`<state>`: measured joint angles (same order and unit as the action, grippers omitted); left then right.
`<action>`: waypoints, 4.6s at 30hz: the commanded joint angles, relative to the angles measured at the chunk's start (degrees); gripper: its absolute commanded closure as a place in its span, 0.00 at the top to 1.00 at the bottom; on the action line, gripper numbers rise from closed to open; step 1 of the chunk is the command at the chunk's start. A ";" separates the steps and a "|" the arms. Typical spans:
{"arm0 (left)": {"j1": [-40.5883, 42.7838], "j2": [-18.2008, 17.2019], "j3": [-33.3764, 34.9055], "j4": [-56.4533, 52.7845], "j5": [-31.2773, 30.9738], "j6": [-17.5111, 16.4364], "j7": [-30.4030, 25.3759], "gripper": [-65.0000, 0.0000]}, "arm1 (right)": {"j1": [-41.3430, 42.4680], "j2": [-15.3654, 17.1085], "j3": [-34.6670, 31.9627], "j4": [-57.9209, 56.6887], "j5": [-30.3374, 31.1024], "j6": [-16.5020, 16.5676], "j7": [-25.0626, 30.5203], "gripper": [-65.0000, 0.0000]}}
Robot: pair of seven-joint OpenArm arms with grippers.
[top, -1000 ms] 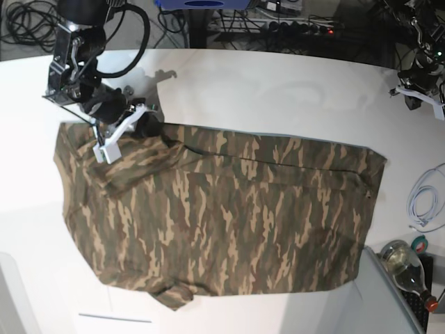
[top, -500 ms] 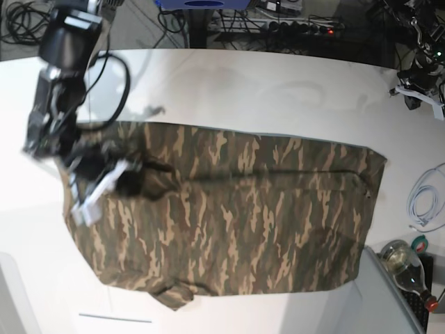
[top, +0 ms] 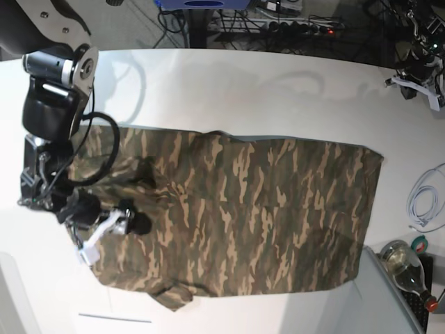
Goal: Layout the t-shirt on the table in an organized manner, then fold the t-shirt properly
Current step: 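Grasp the sleeve with the right gripper and tuck it onto the shirt, then grasp the shirt edge with both grippers and pull it taut, then regrasp the shirt edge with both grippers and drag it away from the hem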
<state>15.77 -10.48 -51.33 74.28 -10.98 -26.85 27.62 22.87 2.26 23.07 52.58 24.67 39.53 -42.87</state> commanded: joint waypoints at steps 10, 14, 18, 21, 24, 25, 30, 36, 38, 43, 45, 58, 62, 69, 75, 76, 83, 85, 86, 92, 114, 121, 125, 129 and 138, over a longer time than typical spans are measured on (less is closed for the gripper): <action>-3.51 -0.99 -0.23 0.40 -5.94 0.08 -1.29 0.51 | -20.10 -0.90 0.62 34.68 1.49 0.47 -0.34 0.77; -4.12 -1.26 -0.23 2.60 -6.73 0.35 -1.64 0.64 | -28.28 -1.34 0.62 43.82 1.49 0.47 -0.34 0.77; -9.40 -2.40 2.94 0.49 0.30 0.35 -1.73 0.64 | -30.30 -1.34 0.62 43.99 1.40 0.47 1.60 0.77; -14.06 -2.66 6.89 -2.94 6.10 0.35 -1.73 0.64 | -31.01 -1.34 0.36 42.24 1.49 0.47 2.13 0.77; -18.80 -2.75 9.44 -7.60 11.91 0.35 -1.73 0.64 | -31.01 -1.34 0.27 41.80 1.49 0.47 2.13 0.77; -20.30 -2.75 9.79 -9.27 13.49 0.35 -1.73 0.63 | -31.01 -1.34 0.27 41.71 1.49 0.47 2.13 0.77; -24.78 -2.66 10.58 -15.69 17.09 0.35 -1.73 0.39 | -31.27 -1.34 0.62 41.71 1.49 0.47 2.13 0.77; -25.92 -2.66 10.50 -16.30 17.09 0.43 -1.73 0.33 | -31.36 -1.34 0.62 41.71 1.49 0.47 2.04 0.77; -26.63 -2.75 10.32 -16.30 17.18 0.43 -1.73 0.33 | -31.36 -1.34 0.62 41.71 1.49 0.47 2.04 0.77; -27.07 -3.98 10.14 -16.74 17.09 0.43 -1.73 0.34 | -31.36 -1.34 0.62 41.71 1.49 0.47 2.04 0.77; -27.59 -4.33 10.32 -16.83 17.09 0.52 -1.73 0.34 | -31.36 -1.34 0.62 41.71 1.49 0.47 2.04 0.77; -32.96 -5.48 10.58 -26.76 17.71 3.16 -1.90 0.53 | -31.27 -1.34 0.62 41.71 1.49 0.47 2.04 0.77; -32.96 -5.39 10.67 -26.24 17.71 3.16 -1.90 0.52 | -31.27 -1.34 0.62 41.71 1.49 0.47 2.04 0.77; -32.96 -5.48 10.67 -26.76 17.71 3.16 -1.90 0.00 | -31.27 -1.34 0.62 41.62 1.49 0.47 2.04 0.77; -31.11 -5.48 10.14 -24.30 17.27 3.42 -1.46 0.00 | -31.27 -1.34 0.62 41.62 1.49 0.47 2.04 0.77; -30.14 -5.48 10.06 -23.16 17.09 4.39 -1.37 0.00 | -31.27 -1.34 0.62 41.62 1.49 0.47 2.04 0.77; -24.69 -4.68 9.00 -16.30 16.92 10.28 -1.37 0.00 | -31.27 -1.34 0.36 41.62 1.49 0.47 2.04 0.77; -24.52 -3.63 6.28 -16.30 17.01 10.28 -1.37 0.00 | -31.27 -1.34 0.36 41.62 1.49 0.47 2.04 0.77; -24.34 -3.37 4.69 -16.30 17.01 10.28 -1.37 0.00 | -31.27 -1.34 0.36 41.62 1.49 0.47 2.04 0.77; -22.58 -0.99 -0.84 -12.87 17.01 10.28 -1.29 0.00 | -31.36 -1.34 0.53 41.71 1.49 0.47 1.95 0.77; -12.82 -2.84 5.05 -15.07 -21.41 10.02 -1.29 0.65 | -41.99 -8.64 16.71 29.75 19.86 0.47 8.81 0.77; -20.21 -2.75 5.05 -22.46 -15.61 10.02 -1.64 0.65 | -42.35 -8.64 16.62 29.66 19.77 0.47 8.81 0.77; -24.08 -2.40 5.05 -25.97 -11.48 10.02 -1.73 0.65 | -42.43 -8.72 16.62 29.58 19.77 0.47 8.81 0.77; -25.92 -2.31 5.05 -27.38 -10.95 10.02 -1.81 0.57 | -41.82 -8.72 16.62 28.96 19.77 0.47 9.07 0.77; -26.89 -2.40 5.13 -29.49 -10.86 10.02 -1.73 0.15 | -33.55 -7.67 23.30 14.90 19.60 0.47 9.16 0.77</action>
<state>-10.92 -12.38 -46.28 44.49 -22.50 -17.10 24.69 -11.03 -6.13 46.15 67.07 44.27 39.62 -33.78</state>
